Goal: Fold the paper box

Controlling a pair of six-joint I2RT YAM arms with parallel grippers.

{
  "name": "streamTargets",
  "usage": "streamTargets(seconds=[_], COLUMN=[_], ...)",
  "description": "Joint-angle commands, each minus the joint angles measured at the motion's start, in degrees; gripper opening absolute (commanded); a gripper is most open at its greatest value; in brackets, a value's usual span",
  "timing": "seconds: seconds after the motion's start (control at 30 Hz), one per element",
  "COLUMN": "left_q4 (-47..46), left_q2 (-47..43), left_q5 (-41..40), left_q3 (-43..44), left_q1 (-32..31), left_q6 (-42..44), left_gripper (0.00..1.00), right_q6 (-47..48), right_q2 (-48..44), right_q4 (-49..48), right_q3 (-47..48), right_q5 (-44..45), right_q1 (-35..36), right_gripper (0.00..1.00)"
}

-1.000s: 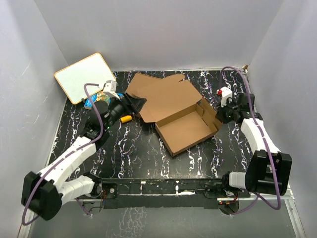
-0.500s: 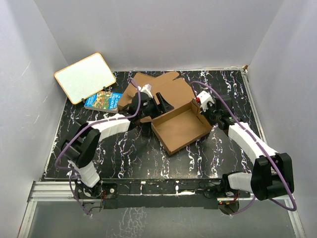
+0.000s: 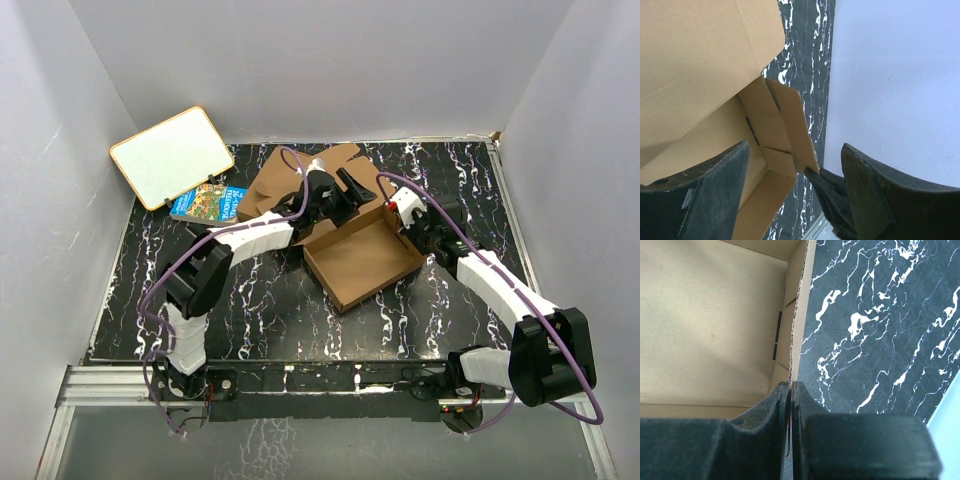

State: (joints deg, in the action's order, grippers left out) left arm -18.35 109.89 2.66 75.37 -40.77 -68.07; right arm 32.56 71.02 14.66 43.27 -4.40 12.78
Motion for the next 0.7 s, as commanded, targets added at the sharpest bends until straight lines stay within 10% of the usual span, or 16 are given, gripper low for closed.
streamTargets(seconds=[0.0, 0.67], left_q4=[3.55, 5.05], left_q2=[3.80, 11.59], left_q5=[-1.71, -3.09], left_q3=[6.05, 15.33], left_q1=[-1.59, -3.04], left_q6=[-3.67, -9.34], left_gripper=[0.70, 0.62], right_q6=[0.23, 0.58], right_q2=[-0.73, -1.02], right_q4=[-2.88, -2.88], right_q3=[-0.46, -1.34], right_q5=[-0.01, -1.93], right_q1=[0.59, 1.36], right_gripper=[0.11, 0.11])
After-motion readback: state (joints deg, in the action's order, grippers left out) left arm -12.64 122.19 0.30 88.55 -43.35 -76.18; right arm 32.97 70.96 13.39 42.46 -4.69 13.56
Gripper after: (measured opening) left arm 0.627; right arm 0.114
